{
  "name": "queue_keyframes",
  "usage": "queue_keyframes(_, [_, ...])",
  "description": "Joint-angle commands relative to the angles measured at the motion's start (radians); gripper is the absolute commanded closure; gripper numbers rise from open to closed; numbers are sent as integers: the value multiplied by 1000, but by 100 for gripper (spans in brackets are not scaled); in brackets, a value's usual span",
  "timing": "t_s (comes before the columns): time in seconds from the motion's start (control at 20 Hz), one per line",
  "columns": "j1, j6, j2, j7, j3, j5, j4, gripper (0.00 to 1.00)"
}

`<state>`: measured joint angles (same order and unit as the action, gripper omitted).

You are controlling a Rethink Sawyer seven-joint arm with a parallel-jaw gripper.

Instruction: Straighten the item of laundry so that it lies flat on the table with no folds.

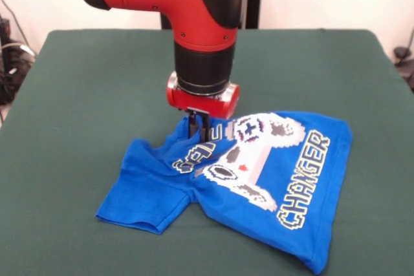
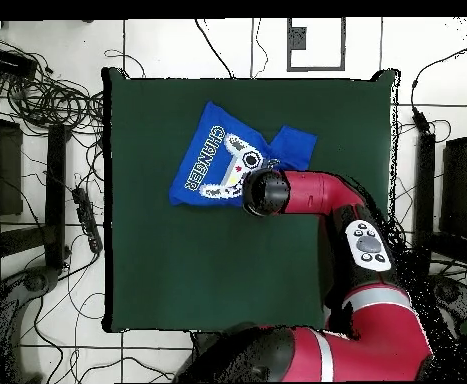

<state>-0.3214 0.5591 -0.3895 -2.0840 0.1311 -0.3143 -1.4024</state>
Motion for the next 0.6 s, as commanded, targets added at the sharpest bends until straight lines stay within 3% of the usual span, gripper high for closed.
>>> queue_keyframes(0.05, [68, 171, -15, 1, 108, 69, 118, 100])
queue_keyframes(0.6, [85, 191, 9, -16, 100, 84, 167, 100])
